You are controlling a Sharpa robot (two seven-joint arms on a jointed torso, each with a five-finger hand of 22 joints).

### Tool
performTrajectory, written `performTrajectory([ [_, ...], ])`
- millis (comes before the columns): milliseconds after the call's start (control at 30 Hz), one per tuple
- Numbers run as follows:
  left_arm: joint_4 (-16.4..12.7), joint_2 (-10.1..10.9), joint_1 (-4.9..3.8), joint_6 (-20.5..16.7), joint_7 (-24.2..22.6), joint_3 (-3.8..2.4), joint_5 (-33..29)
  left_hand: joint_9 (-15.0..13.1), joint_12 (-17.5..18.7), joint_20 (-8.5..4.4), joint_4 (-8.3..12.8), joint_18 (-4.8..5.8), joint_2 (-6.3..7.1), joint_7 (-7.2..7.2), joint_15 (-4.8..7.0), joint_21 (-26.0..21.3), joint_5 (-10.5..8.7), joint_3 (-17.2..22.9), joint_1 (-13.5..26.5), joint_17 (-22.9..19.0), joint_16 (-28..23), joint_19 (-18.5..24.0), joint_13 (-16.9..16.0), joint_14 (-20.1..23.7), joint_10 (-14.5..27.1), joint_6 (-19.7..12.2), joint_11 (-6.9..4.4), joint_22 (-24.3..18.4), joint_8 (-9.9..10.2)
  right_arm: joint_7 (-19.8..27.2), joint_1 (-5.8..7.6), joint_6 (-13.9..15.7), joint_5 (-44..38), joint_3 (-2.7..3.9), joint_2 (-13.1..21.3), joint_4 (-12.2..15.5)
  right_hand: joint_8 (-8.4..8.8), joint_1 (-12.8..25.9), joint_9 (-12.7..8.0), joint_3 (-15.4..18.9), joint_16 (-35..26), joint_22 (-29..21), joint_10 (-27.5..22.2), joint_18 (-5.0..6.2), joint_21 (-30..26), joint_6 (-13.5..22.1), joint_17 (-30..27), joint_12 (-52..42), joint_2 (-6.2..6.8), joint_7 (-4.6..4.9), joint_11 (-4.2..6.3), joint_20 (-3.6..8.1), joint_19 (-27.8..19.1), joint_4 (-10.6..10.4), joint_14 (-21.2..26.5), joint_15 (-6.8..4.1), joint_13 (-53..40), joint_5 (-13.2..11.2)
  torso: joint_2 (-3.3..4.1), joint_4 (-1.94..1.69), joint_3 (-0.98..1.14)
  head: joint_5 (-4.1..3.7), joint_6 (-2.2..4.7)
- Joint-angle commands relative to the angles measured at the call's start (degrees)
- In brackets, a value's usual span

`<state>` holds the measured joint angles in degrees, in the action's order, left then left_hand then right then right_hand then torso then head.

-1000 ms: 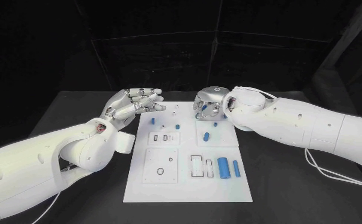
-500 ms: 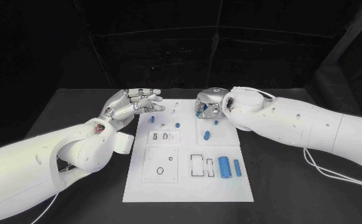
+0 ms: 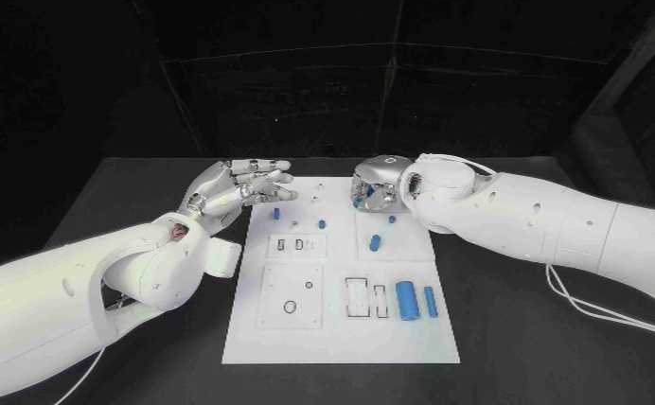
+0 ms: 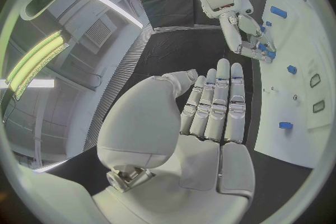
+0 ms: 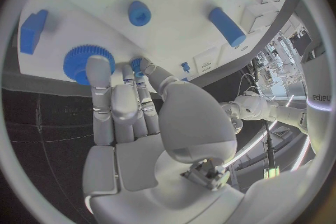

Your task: Assemble the parts on the task board

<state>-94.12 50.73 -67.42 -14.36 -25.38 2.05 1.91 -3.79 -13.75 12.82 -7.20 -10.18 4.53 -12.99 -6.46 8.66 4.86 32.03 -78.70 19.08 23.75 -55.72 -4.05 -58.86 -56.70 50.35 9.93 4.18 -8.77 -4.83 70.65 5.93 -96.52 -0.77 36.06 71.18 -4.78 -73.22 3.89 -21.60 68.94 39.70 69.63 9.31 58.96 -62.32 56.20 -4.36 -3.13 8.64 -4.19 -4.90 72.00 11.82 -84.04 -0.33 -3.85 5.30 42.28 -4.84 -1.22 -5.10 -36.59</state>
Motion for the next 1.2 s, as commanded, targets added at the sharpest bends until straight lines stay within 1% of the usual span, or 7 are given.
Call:
performTrajectory([
  [33, -0.05, -0.01, -0.1, 0.77, 0.02, -0.05, 0.27, -0.03, -0.25, 0.04, 0.09, -0.19, 0.02, -0.76, -0.06, -0.21, -0.05, 0.48, 0.77, 0.07, 0.38, -0.4, 0.07, 0.39, 0.37, -0.44, -0.03, 0.04, -0.34, -0.47, -0.03, 3.86, -0.44, -0.08, 0.1, 0.14, -0.22, -0.09, 0.25, -1.23, 0.45, 1.23, 0.72, -0.76, 1.07, -1.06, 0.24, -0.11, -0.86, -0.46, 0.07, 0.05, 0.67, -0.46, -1.68, -0.6, -0.11, -0.59, 0.14, -0.04, 0.03, 0.03, 0.12],
  [233, 0.07, 0.05, -0.1, 0.82, 0.11, -0.05, 0.27, -0.03, -0.28, 0.02, 0.38, -0.18, 0.11, -0.77, -0.05, -0.25, -0.05, 0.89, 0.86, 0.11, 0.46, -0.42, 0.08, 0.46, 0.41, -0.49, -0.02, 0.05, -0.4, -0.19, -0.03, 11.04, 0.89, -0.05, 0.53, 2.05, -0.12, -0.05, 0.24, -3.31, 1.03, 2.8, 1.3, -0.92, 2.64, -1.52, 0.39, 0.17, 0.46, -0.45, 0.14, 0.09, 0.64, -1.16, -1.46, -0.64, -0.13, -0.5, 0.21, -0.01, 0.06, 0.17, 0.53],
  [300, 0.1, 0.05, -0.1, 0.87, 0.12, -0.05, 0.27, -0.03, -0.29, 0.02, 0.4, -0.18, 0.14, -0.78, -0.06, -0.25, -0.06, 0.92, 0.91, 0.12, 0.47, -0.42, 0.08, 0.47, 0.41, -0.5, -0.02, 0.05, -0.4, -0.21, -0.03, 11.99, 1.12, -0.04, 0.27, 1.97, -0.1, -0.04, 0.23, -3.4, 1.05, 2.81, 1.29, -0.92, 2.67, -1.52, 0.39, 0.2, 0.55, -0.44, 0.13, 0.08, 0.6, -1.19, -1.45, -0.64, -0.13, -0.5, 0.21, -0.01, 0.06, 0.17, 0.53],
  [433, 0.28, -0.11, -0.1, 0.98, 0.11, -0.05, 0.27, -0.03, -0.36, 0.07, 0.42, -0.15, 0.49, -0.84, -0.14, -0.33, -0.17, 1.14, 1.6, 0.17, 0.59, -0.43, 0.08, 0.54, 0.46, -0.57, 0.05, 0.06, -0.48, -0.33, 0.0, 13.96, 1.78, -0.02, -1.44, 0.37, 0.15, -0.03, 0.15, -4.22, 1.19, 3.04, 1.06, -0.93, 3.0, -1.33, 0.35, 0.45, 1.22, -0.31, 0.02, 0.03, 0.38, -1.5, -1.34, -0.55, -0.08, -0.21, 0.31, -0.21, 0.12, 0.47, 1.24],
  [633, 0.68, -0.56, -0.1, 1.11, 0.18, -0.05, 0.27, -0.04, -0.59, 0.19, -0.09, -0.18, 0.87, -0.86, -0.25, -0.5, -0.29, 1.02, 3.27, 0.3, 0.86, -0.5, 0.03, 0.62, 0.54, -0.71, 0.11, 0.04, -0.66, -0.2, 0.21, 14.15, 2.3, 0.01, -4.64, -3.46, 0.32, 0.17, 0.12, -4.8, 1.34, 3.23, 0.93, -0.93, 3.28, -1.25, 0.35, 0.54, 1.78, -0.16, -0.08, -0.06, 0.19, -1.93, -1.27, -0.44, -0.07, -0.02, 0.45, -0.88, 0.06, 0.16, 1.64],
  [833, 0.44, -0.47, -0.14, 1.15, 0.22, -0.06, 0.27, -0.06, -1.12, 0.43, -1.13, -0.22, 1.37, -0.86, -0.37, -0.85, -0.43, -0.68, 5.72, 0.48, 1.25, -0.64, -0.11, 0.73, 0.67, -0.88, 0.16, -0.02, -0.97, -0.39, 0.51, 14.21, 2.47, 0.04, -7.36, -6.53, 0.44, 0.18, 0.1, -5.19, 1.39, 3.27, 0.73, -0.92, 3.4, -1.15, 0.29, 0.62, 2.2, -0.13, -0.14, -0.12, 0.02, -2.15, -1.21, -0.39, -0.05, 0.04, 0.96, -1.68, -0.17, -0.35, 2.08],
  [1200, 0.12, -0.43, -0.37, 1.15, 0.4, -0.06, 0.27, -0.06, -1.16, 0.44, -1.15, -0.22, 1.4, -0.86, -0.38, -0.87, -0.43, -0.8, 5.79, 0.49, 1.28, -0.65, -0.12, 0.74, 0.68, -0.9, 0.16, -0.02, -1.0, -0.69, 0.8, 13.5, 2.51, 0.05, -10.12, -9.18, 0.5, 0.12, 0.1, -5.48, 1.43, 3.35, 0.58, -0.91, 3.5, -1.1, 0.27, 0.66, 2.37, -0.1, -0.19, -0.15, -0.06, -2.24, -1.17, -0.36, -0.04, 0.11, 1.71, -2.28, -0.55, -0.63, 2.23],
])
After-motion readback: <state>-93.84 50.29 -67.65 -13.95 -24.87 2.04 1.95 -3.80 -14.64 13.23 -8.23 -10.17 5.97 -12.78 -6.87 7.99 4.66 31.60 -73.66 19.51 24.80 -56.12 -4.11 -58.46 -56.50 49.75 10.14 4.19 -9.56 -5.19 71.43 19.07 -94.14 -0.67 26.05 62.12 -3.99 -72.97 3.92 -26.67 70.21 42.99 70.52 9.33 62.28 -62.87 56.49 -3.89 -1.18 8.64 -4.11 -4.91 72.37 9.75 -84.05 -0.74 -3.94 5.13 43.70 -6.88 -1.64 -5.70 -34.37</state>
